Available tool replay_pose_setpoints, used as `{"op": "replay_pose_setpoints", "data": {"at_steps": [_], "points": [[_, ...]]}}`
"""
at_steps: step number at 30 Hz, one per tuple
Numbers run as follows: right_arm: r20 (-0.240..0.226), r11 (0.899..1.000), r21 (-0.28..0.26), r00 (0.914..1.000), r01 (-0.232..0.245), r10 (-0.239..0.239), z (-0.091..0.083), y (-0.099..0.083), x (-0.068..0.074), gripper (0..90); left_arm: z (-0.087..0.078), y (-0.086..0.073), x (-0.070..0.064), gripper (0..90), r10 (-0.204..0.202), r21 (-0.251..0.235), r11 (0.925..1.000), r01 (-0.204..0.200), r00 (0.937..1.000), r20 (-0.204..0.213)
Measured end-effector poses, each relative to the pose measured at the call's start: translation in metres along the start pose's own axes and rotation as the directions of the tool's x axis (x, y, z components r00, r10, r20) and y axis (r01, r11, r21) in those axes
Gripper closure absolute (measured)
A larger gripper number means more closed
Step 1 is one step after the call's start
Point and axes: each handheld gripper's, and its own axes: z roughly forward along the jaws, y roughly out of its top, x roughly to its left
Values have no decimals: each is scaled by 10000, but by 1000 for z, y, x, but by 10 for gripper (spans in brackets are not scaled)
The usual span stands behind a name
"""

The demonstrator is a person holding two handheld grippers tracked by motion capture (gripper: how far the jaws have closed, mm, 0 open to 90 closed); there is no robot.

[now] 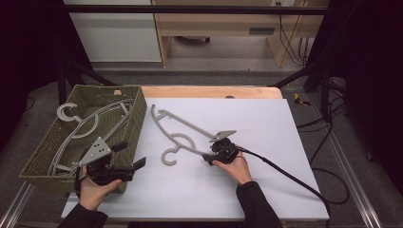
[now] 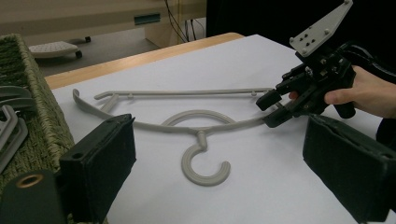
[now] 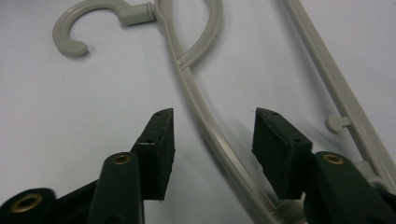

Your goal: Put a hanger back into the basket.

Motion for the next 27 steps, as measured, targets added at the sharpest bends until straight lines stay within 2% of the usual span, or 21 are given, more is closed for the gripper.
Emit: {"op": "replay_pose_setpoints", "data": {"at_steps": [1, 4, 6, 8, 10, 13, 16, 21, 27], "points": [[15, 9998, 55, 9999, -169, 169, 0, 0, 1, 550, 0, 0, 0, 92, 5, 18, 10000, -5, 10000, 16], [-79, 9998, 196, 10000, 20, -18, 2, -1, 0, 624, 1, 0, -1, 93, 58, 72, 10000, -58, 10000, 29], [141, 9996, 272, 9998, 125, -129, 2, -1, 0, 675, 1, 0, -1, 93, 49, 79, 10000, -49, 10000, 36], [172, 9994, 314, 9997, 163, -168, 2, -1, -1, 693, 1, 0, -1, 93, 50, 88, 9999, -50, 10000, 29], [18, 9991, 413, 10000, 86, -87, 1, -1, -1, 702, 1, 0, -1, 94, 50, 89, 9999, -50, 10000, 20], [-211, 9972, 555, 9986, 493, -482, -1, -1, -1, 726, 1, 0, -1, 95, 58, 90, 9999, -58, 10000, 19], [-434, 9959, 690, 9975, 588, -559, -4, -2, 0, 744, 1, 0, -1, 95, 74, 88, 9999, -74, 10000, 23], [-1023, 9905, 837, 9896, 1095, -1008, -10, -6, 5, 789, 1, -1, -1, 96, 72, 120, 9999, -73, 10000, 25], [-1518, 9922, 957, 9863, 799, -648, -21, -18, 5, 814, 1, 0, -3, 97, 110, 120, 9999, -111, 9999, 48]]}}
